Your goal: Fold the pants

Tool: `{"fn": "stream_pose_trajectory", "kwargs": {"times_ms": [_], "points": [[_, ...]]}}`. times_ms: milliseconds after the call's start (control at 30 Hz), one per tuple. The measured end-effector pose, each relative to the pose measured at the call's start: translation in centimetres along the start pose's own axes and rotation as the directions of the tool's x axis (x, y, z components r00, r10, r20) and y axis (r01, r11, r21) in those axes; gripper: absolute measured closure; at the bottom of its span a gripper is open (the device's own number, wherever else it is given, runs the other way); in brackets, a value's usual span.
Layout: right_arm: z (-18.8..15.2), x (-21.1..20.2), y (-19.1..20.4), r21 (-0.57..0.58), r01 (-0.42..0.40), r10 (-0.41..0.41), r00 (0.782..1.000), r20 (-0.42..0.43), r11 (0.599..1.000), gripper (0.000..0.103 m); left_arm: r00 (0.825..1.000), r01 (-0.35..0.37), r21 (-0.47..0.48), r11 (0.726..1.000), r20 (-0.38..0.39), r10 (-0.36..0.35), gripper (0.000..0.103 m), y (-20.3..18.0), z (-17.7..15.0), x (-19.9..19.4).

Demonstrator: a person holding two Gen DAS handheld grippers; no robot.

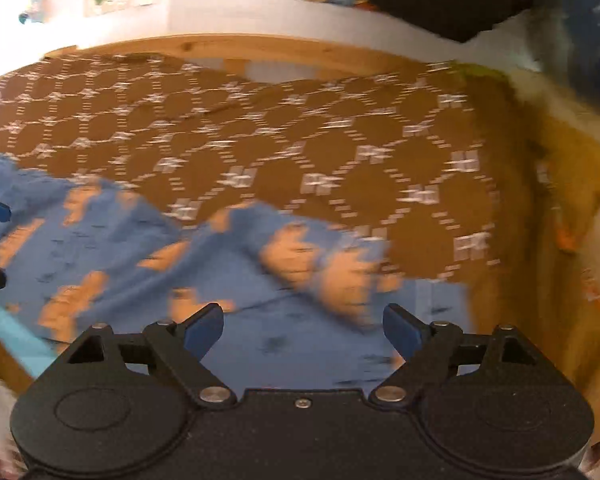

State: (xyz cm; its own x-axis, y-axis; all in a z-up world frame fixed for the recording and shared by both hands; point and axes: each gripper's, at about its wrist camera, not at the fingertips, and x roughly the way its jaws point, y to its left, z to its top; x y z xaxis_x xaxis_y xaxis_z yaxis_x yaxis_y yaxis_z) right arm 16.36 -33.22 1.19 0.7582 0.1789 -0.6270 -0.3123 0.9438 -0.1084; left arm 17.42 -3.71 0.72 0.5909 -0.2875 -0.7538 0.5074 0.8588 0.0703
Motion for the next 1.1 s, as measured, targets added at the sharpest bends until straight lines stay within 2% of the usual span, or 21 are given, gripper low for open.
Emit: {"fn": "stream_pose_trajectory", "kwargs": {"times_ms": [67,200,300,367,433,500,600,733,800,900,933,967,1100], "points": [[-0.2,0.3,-1.6,-0.006,0.007,-0.007,1.000,0.016,1.000,0.021,0.999,0.036,0.073,0.997,0.037,-0.038,0.008,-2.6,1.9,1.2],[-1.0,1.8,-2.9,-0.076,0.020,-0.016,0.999,0.042,0.997,0.034,0.996,0.056,0.178,0.982,0.052,-0.067,0.019,-7.5,4.2,4.1],[-1.7,2.6,-3.6,-0.056,-0.032,0.034,0.999,0.032,0.998,0.041,0.996,0.054,0.241,0.969,0.057,-0.070,0.027,-9.8,4.9,5.9],[-1.9,3.0,-3.4,-0.066,-0.051,0.053,0.998,0.028,0.997,0.044,0.997,0.049,0.268,0.962,0.040,-0.062,0.035,-10.7,5.0,7.0],[-2.1,3.2,-3.0,-0.107,-0.043,0.046,0.999,0.027,0.993,0.046,0.999,0.048,0.292,0.955,0.005,-0.052,0.051,-11.3,5.0,8.2],[-2.4,3.6,-2.8,-0.133,-0.042,0.046,0.999,0.029,0.990,0.048,0.999,0.045,0.311,0.949,-0.028,-0.038,0.056,-11.7,4.7,9.0],[-2.6,4.2,-2.8,-0.145,-0.038,0.041,0.999,0.018,0.989,0.053,0.999,0.035,0.327,0.944,-0.039,-0.024,0.060,-11.6,4.2,9.3],[-2.6,4.4,-3.0,-0.148,-0.018,0.025,0.999,0.044,0.989,0.057,0.997,0.051,0.292,0.955,-0.063,-0.034,0.075,-11.5,4.4,9.6],[-2.6,4.4,-3.0,-0.152,-0.017,0.025,0.998,0.056,0.988,0.059,0.997,0.050,0.275,0.960,-0.067,-0.033,0.078,-11.2,4.5,9.6],[-2.6,4.5,-2.7,-0.167,-0.020,0.030,0.998,0.059,0.986,0.079,0.997,0.034,0.266,0.963,-0.070,-0.016,0.090,-11.1,4.8,9.4],[-2.5,4.4,-2.7,-0.161,-0.022,0.032,0.998,0.060,0.987,0.089,0.997,0.028,0.261,0.965,-0.074,-0.009,0.098,-11.0,4.8,9.5],[-2.5,4.3,-2.9,-0.146,-0.031,0.040,0.997,0.062,0.989,0.098,0.997,0.024,0.257,0.966,-0.078,-0.004,0.101,-10.9,4.9,9.6],[-1.5,3.3,-4.7,0.014,-0.107,0.106,0.991,0.082,0.994,0.099,0.997,0.041,0.238,0.970,-0.072,-0.024,0.103,-10.8,5.2,9.2]]}}
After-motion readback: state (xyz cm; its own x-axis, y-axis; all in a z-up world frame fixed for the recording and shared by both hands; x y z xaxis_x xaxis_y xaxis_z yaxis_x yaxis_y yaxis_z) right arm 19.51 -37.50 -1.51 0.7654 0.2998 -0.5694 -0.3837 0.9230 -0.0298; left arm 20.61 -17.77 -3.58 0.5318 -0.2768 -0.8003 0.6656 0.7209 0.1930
